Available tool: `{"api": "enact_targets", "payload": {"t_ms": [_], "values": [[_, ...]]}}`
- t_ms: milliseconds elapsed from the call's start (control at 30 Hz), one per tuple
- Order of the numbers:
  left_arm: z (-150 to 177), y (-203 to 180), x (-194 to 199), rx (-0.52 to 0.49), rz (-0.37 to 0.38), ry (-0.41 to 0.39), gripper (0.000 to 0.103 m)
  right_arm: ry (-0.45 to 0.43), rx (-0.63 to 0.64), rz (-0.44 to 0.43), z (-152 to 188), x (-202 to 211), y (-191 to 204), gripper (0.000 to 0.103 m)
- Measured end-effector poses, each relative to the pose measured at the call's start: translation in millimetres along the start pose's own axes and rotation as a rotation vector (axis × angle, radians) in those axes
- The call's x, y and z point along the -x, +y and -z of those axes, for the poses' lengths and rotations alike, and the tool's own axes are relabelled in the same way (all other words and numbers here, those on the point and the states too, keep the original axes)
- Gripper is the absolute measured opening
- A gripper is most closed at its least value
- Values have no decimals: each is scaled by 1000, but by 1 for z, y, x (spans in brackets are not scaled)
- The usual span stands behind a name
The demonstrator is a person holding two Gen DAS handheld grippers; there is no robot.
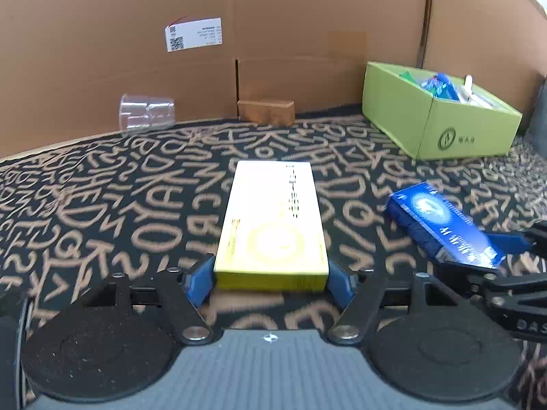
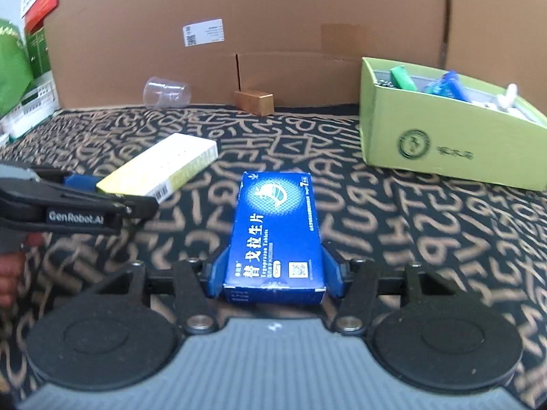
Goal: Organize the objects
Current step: 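Grasp the yellow box with the left tool while the right tool grasps the dark blue box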
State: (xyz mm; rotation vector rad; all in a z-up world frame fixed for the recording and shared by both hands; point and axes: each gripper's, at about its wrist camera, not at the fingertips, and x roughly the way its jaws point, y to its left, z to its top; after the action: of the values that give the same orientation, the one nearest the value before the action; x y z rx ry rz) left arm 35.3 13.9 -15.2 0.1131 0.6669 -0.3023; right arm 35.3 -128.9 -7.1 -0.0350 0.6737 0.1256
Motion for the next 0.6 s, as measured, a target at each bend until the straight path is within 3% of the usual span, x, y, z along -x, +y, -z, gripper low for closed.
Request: {"api": "enact_targets", "payload": {"t_ms": [100,400,600], "values": [[-6,-1,-2,-5,-29,-8,83,-17,3,-2,3,7,1,70],[-36,-8,-40,-49,-90,30,83,-40,-13,-1,-10,-6,-10,75],[-42,1,-50,-21,-44,48,81,-17,14,-14,-13,-17,-7,75]]}}
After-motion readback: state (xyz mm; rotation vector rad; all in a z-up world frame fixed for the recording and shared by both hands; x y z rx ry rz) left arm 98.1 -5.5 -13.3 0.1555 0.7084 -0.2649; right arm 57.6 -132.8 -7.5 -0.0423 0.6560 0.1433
